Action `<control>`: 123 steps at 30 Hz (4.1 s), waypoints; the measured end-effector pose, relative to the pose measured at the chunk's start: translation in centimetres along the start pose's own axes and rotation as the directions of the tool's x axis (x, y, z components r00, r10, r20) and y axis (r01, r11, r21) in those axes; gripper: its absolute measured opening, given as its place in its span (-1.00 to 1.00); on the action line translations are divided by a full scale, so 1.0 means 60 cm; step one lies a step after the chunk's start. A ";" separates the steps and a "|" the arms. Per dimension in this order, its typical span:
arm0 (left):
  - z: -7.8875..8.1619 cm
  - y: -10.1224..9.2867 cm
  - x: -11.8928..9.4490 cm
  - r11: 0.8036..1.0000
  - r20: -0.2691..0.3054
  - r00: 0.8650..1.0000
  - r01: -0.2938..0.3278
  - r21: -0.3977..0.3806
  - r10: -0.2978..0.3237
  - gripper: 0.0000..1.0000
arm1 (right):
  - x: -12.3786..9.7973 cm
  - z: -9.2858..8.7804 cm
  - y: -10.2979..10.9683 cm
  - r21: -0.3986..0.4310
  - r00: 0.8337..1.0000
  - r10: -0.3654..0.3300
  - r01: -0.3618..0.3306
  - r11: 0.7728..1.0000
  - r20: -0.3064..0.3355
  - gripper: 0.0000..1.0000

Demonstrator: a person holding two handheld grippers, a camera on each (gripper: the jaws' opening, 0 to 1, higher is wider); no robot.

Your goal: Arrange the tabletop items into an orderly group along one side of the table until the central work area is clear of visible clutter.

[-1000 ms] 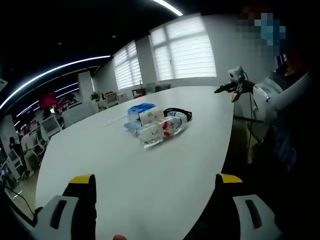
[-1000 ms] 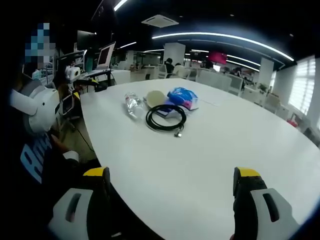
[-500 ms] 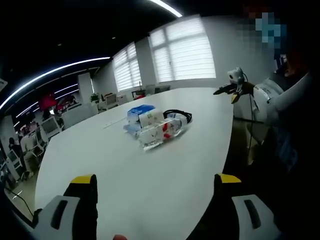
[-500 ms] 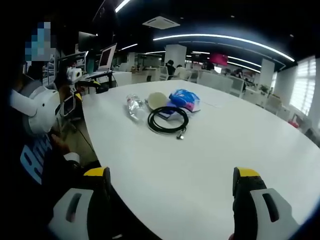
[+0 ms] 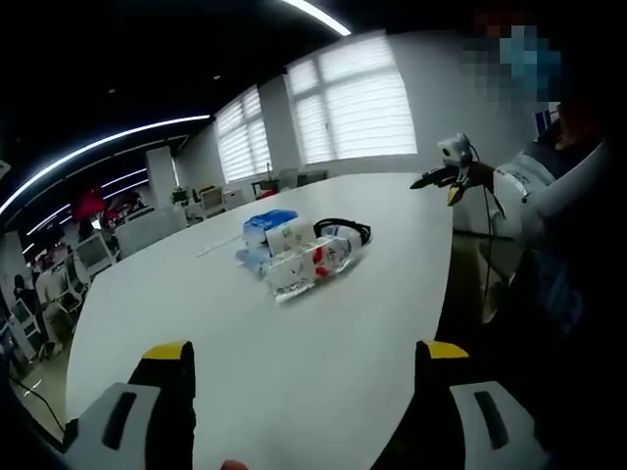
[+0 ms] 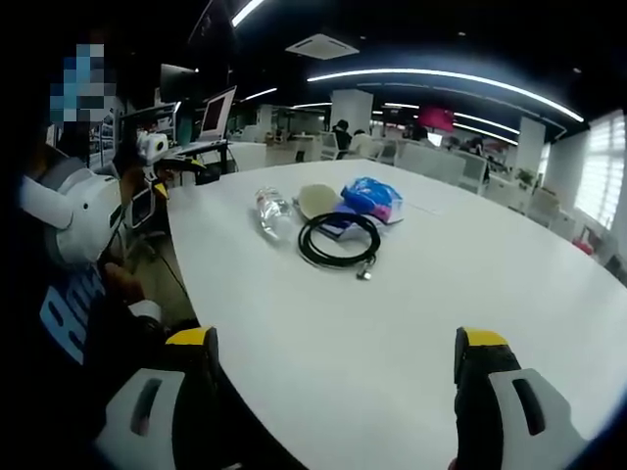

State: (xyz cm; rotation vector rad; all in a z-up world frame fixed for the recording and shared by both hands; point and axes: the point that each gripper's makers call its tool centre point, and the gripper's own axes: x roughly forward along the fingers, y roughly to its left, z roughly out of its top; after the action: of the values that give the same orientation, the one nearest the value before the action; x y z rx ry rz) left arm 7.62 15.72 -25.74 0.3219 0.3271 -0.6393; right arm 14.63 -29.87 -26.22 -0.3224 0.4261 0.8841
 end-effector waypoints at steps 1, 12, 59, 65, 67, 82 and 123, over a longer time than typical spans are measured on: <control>0.000 -0.001 0.000 1.000 0.001 1.000 0.003 0.001 -0.003 0.82 | 0.000 0.000 0.000 -0.001 1.000 0.001 -0.001 1.000 0.000 0.95; 0.005 -0.002 0.015 1.000 -0.002 1.000 0.013 0.007 -0.013 0.83 | 0.016 0.006 0.011 -0.005 1.000 0.027 -0.027 1.000 0.009 0.94; 0.032 -0.005 0.048 0.996 0.061 0.995 0.075 0.038 -0.077 0.77 | 0.043 0.023 0.036 -0.014 0.994 0.094 -0.094 0.995 0.056 0.79; 0.037 -0.007 0.054 0.996 0.069 0.994 0.083 0.041 -0.085 0.75 | 0.048 0.026 0.041 -0.016 0.992 0.108 -0.107 0.994 0.061 0.77; 0.039 -0.009 0.057 0.995 0.071 0.993 0.089 0.043 -0.092 0.74 | 0.051 0.028 0.042 -0.017 0.992 0.111 -0.110 0.994 0.063 0.77; 0.051 -0.011 0.069 0.994 0.094 0.990 0.100 0.046 -0.104 0.73 | 0.057 0.030 0.051 -0.017 0.989 0.130 -0.129 0.992 0.071 0.73; 0.050 -0.012 0.102 0.992 0.102 0.987 0.125 0.030 -0.127 0.64 | 0.086 0.036 0.065 -0.018 0.981 0.168 -0.167 0.986 0.097 0.63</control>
State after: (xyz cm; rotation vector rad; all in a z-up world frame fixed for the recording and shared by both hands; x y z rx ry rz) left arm 12.42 10.79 -25.58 0.2907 0.2423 -0.7821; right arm 14.89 -23.13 -27.18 -0.2529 0.3617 1.0622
